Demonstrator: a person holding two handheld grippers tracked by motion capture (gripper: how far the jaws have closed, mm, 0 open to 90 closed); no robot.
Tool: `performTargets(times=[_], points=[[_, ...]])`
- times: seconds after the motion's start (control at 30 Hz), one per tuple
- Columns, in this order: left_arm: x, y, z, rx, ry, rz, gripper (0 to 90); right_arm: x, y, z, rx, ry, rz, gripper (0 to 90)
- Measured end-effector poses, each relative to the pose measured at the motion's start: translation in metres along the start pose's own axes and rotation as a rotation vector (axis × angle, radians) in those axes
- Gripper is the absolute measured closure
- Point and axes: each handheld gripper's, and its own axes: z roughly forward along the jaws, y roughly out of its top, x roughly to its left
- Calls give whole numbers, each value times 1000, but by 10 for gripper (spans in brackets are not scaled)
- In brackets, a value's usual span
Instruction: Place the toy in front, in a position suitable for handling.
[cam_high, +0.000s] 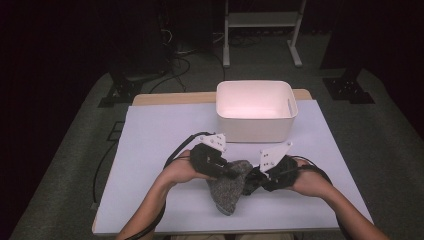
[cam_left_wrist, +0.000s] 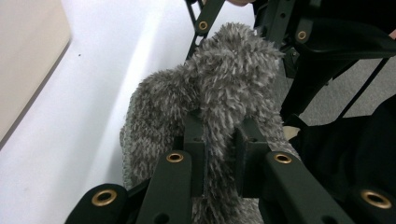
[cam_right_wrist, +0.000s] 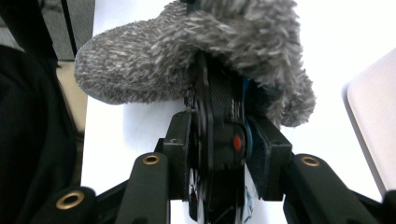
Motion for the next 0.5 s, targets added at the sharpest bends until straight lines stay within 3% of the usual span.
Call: performTargets(times=[0.17, 0.33, 0.5], points=[[1, 2, 12, 17, -1, 1, 782, 0, -7, -5, 15, -10, 7, 625], [0, 3, 30, 101, 27, 19, 778, 4, -17, -9, 35, -18, 1, 625], [0, 4, 43, 133, 26, 28, 778, 8, -32, -14, 44, -23, 8, 624]])
